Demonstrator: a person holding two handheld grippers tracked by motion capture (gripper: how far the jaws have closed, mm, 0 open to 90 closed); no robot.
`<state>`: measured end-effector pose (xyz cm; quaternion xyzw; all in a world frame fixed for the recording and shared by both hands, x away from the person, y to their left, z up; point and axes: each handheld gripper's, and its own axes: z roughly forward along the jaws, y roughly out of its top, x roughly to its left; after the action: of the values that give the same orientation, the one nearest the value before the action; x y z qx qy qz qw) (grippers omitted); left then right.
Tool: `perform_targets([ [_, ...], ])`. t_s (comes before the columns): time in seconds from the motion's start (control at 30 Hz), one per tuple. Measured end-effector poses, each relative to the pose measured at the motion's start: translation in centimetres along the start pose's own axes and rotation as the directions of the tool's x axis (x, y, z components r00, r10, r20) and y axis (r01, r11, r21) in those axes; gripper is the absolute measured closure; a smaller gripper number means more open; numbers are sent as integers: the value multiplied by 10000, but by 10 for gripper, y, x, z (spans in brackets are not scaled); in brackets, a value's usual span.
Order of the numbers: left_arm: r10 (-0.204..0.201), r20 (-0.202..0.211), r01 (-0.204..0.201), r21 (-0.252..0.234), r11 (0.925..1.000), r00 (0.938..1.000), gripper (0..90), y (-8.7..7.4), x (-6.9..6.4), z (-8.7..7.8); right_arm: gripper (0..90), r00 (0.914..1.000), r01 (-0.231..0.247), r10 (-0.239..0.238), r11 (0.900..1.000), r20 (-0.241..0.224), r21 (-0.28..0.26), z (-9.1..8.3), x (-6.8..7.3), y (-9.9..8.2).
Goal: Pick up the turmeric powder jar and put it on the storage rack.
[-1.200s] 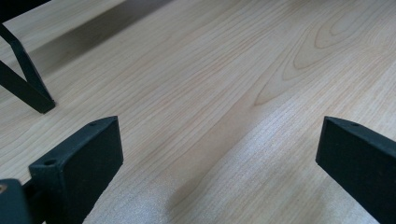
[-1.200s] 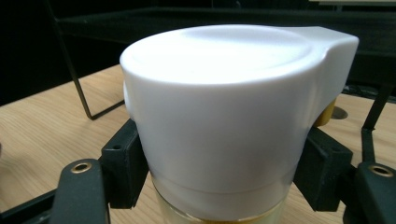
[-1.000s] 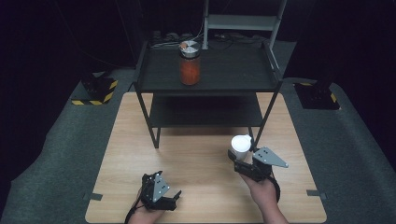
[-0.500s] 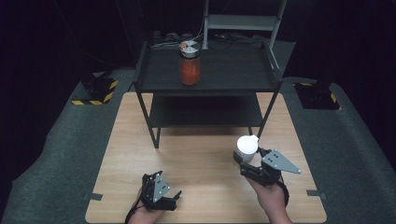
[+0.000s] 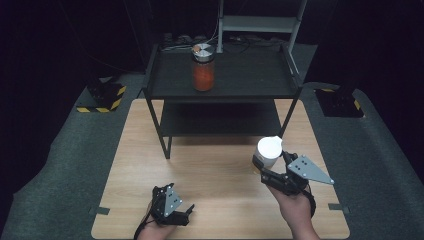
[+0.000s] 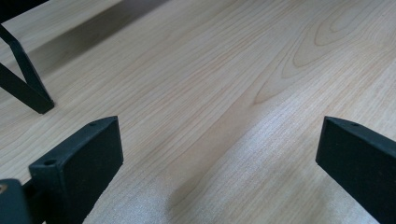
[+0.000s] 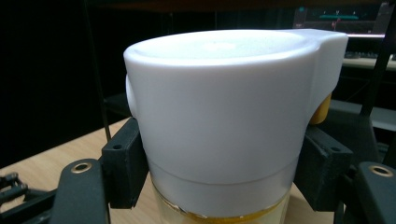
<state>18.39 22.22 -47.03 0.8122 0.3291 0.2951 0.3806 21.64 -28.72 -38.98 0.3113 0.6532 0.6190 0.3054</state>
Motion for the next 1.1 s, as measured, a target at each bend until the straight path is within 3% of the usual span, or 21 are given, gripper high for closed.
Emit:
perform_targets([
  [0.7,37,47,-36,-49,10000,10000,9,-1,1,-1,291,9982,591,-585,9956,95,-726,12,6,54],
  [1.1,38,68,-37,-71,10000,10000,9,-1,2,-1,291,9990,447,-438,9951,118,-879,22,1,81],
])
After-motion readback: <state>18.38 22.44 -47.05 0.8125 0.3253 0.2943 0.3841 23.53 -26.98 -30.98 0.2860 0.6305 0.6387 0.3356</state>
